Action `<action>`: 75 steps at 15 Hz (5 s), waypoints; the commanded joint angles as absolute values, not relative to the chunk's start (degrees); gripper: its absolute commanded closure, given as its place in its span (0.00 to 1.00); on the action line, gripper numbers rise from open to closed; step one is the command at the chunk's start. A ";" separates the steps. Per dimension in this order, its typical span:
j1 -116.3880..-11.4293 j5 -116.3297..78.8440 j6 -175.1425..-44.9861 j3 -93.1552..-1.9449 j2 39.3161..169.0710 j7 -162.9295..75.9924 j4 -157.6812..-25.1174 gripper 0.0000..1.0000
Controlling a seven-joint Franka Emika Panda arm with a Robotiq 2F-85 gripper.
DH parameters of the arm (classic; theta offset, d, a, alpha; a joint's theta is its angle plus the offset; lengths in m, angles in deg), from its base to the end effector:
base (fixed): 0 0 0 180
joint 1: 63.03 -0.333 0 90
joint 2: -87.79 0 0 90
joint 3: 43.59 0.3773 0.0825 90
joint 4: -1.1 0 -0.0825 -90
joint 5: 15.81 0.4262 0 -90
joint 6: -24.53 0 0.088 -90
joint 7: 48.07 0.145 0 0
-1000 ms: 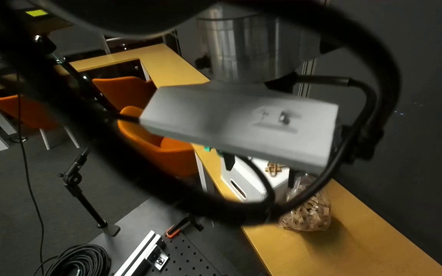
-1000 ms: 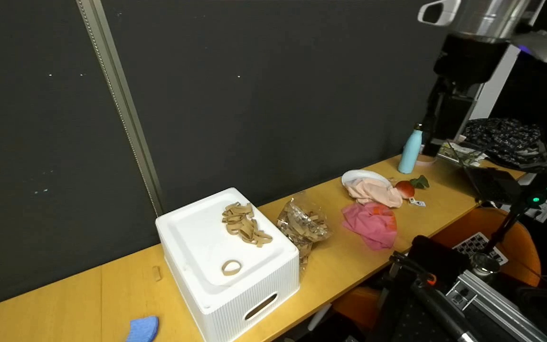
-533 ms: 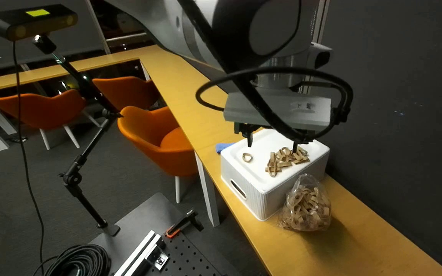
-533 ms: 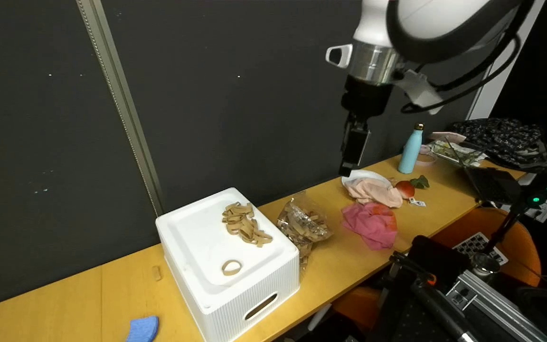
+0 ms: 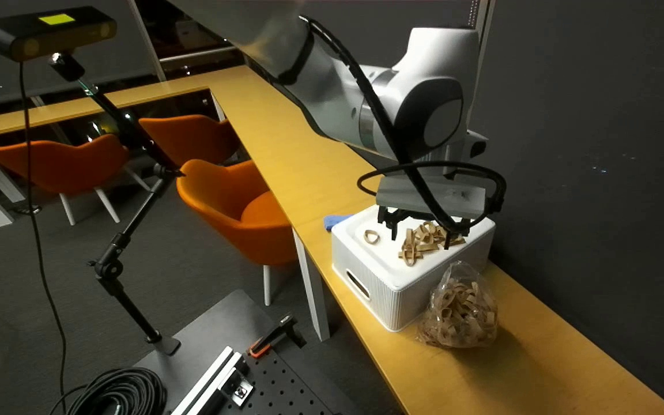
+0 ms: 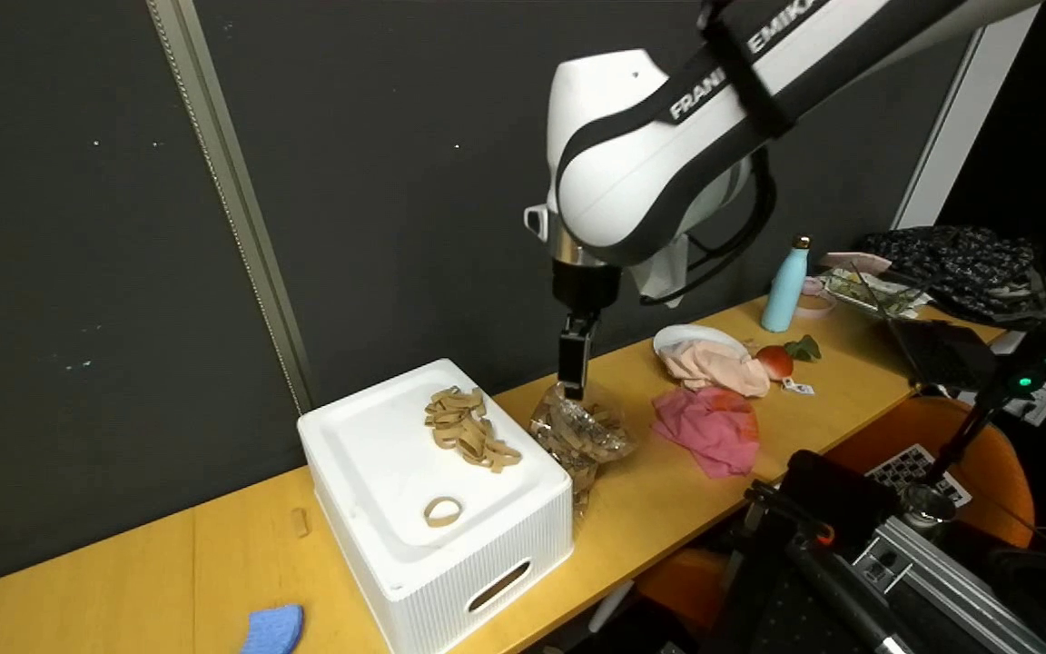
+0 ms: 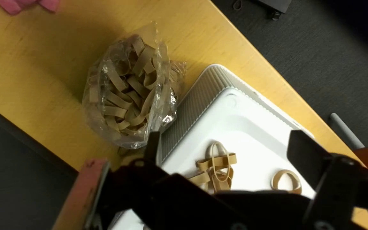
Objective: Put the rubber bands inside the plastic
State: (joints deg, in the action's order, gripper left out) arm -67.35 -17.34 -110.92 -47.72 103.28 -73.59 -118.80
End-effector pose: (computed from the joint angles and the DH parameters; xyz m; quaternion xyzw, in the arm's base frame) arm 0.6265 0.0017 0.2846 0.9723 0.2330 -0.0034 0.0187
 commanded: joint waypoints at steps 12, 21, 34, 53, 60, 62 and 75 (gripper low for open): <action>-62.11 -23.01 -107.00 -38.88 125.76 -80.46 -95.99 0.00; -62.50 -23.59 -109.77 -37.98 128.18 -78.96 -96.16 0.00; -64.59 -30.75 -115.03 -39.02 136.91 -77.67 -88.25 0.00; -66.16 -30.21 -113.15 -38.91 135.10 -73.83 -88.15 1.00; -67.36 -30.64 -109.87 -42.53 123.95 -61.53 -97.93 0.98; -67.39 -30.58 -108.08 -43.64 119.28 -57.85 -102.39 0.98; -60.79 -30.37 -105.57 -50.76 105.77 -43.64 -121.38 0.98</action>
